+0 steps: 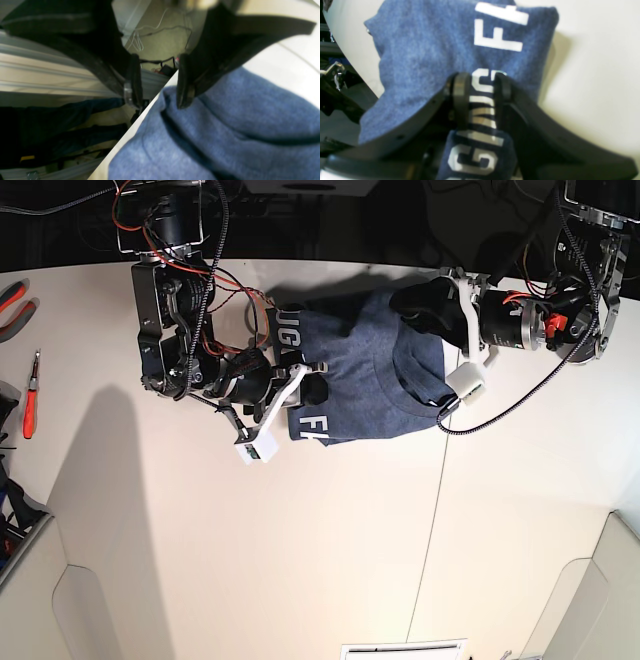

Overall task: Layout the t-shirt on the table in an organized manner, then fold the t-shirt properly
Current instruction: 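Tuck the bundle edges with the left gripper while the right gripper holds, then grasp the folded shirt with the right gripper and drag it beside the tools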

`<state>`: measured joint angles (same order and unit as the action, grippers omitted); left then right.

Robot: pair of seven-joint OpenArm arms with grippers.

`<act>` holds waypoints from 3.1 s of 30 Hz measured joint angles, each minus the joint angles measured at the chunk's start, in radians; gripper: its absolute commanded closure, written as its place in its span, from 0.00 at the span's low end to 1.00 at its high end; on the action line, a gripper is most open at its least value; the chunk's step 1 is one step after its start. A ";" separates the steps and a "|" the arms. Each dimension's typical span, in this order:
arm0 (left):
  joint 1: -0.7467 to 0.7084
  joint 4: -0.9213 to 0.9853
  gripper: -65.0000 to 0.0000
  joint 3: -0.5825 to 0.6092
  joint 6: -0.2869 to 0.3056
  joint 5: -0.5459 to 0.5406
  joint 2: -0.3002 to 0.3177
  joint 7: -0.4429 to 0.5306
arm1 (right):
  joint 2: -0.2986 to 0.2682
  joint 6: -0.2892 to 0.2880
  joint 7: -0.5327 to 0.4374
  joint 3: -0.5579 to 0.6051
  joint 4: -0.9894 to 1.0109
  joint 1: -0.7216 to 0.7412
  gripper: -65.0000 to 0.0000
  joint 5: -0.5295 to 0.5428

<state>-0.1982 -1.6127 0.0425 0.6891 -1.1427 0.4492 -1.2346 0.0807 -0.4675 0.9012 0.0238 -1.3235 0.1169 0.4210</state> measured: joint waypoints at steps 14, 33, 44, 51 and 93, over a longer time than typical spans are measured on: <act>-0.001 0.000 0.60 0.002 0.000 0.039 -0.064 0.001 | 0.000 0.000 0.000 0.000 0.000 0.000 0.75 0.000; -0.003 -0.018 1.00 0.002 0.000 0.132 0.019 -0.051 | 0.000 0.000 0.000 0.000 0.000 0.000 0.75 -0.001; 0.002 -0.113 1.00 0.003 0.000 0.129 0.110 -0.057 | 0.000 0.000 0.000 0.000 0.000 0.000 0.75 -0.003; 0.002 -0.113 1.00 0.003 0.000 0.213 0.110 -0.050 | 0.000 0.000 0.000 0.000 0.000 0.000 0.75 -0.002; -0.001 -0.113 1.00 -0.288 -0.057 0.390 0.108 0.200 | 0.012 -0.068 0.040 0.012 -0.203 0.128 0.72 0.154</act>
<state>-0.1989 -1.7260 -0.2455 0.6323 -0.7525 0.5568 -1.0344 0.0925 -0.5350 0.9413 0.0357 -1.5269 0.2447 0.5751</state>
